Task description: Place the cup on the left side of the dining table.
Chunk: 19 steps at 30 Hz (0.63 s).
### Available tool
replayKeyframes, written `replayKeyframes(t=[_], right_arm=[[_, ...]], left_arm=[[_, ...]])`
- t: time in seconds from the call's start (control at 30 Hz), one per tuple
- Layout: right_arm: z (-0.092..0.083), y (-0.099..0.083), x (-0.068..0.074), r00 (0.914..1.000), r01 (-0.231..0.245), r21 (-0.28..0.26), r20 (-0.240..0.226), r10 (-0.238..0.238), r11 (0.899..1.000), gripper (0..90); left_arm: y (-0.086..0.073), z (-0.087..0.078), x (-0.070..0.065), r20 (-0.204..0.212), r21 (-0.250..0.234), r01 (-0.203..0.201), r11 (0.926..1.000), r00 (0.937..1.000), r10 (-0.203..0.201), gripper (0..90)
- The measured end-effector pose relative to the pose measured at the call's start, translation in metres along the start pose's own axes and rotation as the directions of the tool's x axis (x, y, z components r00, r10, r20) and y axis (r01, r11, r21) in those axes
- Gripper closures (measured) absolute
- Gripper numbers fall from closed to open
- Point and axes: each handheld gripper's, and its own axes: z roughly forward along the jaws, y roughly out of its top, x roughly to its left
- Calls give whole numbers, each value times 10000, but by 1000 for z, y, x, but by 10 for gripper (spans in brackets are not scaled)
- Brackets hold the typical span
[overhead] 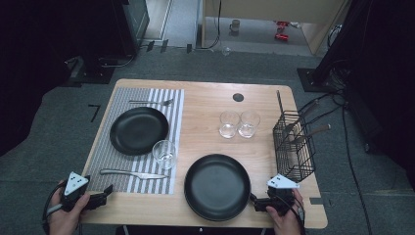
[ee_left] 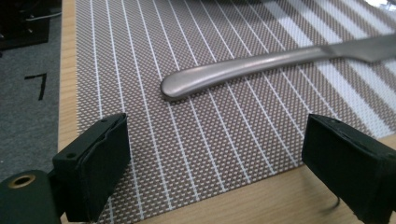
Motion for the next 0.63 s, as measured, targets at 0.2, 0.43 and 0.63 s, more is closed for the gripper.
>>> replayKeyframes(t=[0.2,0.43,0.63], right_arm=[[0,0,0,10000,-16,-3,13,16,10000,0],[-1,-1,2,9995,-215,-12,233,215,9998,0],[0,0,1,9985,-369,-23,414,370,9993,0]], left_arm=[[-1,3,-2,-28,13,-49,10000,10000,49,57],[-2,3,-3,-92,-47,17,10000,10000,-18,56],[-1,3,-3,-112,-29,35,10000,9999,-36,51]])
